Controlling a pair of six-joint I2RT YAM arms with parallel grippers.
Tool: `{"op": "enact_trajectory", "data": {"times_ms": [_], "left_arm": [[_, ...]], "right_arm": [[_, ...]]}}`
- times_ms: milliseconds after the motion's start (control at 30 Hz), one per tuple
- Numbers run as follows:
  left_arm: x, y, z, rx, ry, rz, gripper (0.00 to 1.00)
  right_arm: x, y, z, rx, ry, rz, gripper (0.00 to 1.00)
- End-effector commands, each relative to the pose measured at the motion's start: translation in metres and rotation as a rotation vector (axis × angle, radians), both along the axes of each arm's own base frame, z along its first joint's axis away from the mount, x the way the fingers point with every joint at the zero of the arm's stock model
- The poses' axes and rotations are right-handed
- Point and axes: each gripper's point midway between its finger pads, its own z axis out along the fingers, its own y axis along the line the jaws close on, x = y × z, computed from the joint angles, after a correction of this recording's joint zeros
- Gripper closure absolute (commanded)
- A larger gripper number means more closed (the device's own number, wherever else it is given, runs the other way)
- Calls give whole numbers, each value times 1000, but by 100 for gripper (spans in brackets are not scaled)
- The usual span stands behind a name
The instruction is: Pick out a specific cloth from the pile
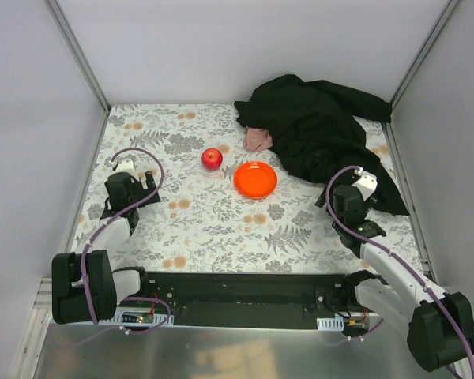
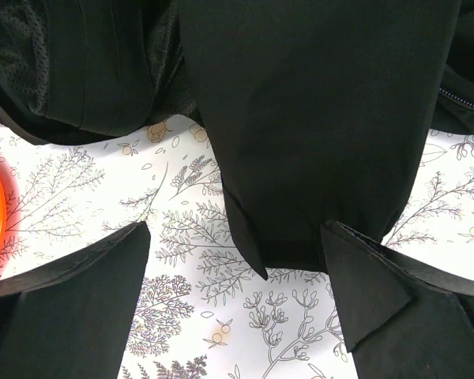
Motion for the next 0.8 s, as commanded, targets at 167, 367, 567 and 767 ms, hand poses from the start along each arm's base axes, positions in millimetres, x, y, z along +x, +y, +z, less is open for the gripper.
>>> {"op": "enact_trajectory", "data": {"times_ms": [167, 367, 567, 767], "left_arm": [[4, -18, 29, 61, 16, -224, 1], [4, -29, 62, 71, 82, -347, 1], [6, -31, 96, 56, 82, -346, 1], [3, -41, 96, 7, 96, -383, 1]], "right_arm": [[8, 12, 34, 53, -78, 53, 1], [30, 44, 56, 160, -57, 129, 1], [75, 42, 20, 55, 188, -18, 1], [124, 64, -13, 26, 346, -23, 5]]}}
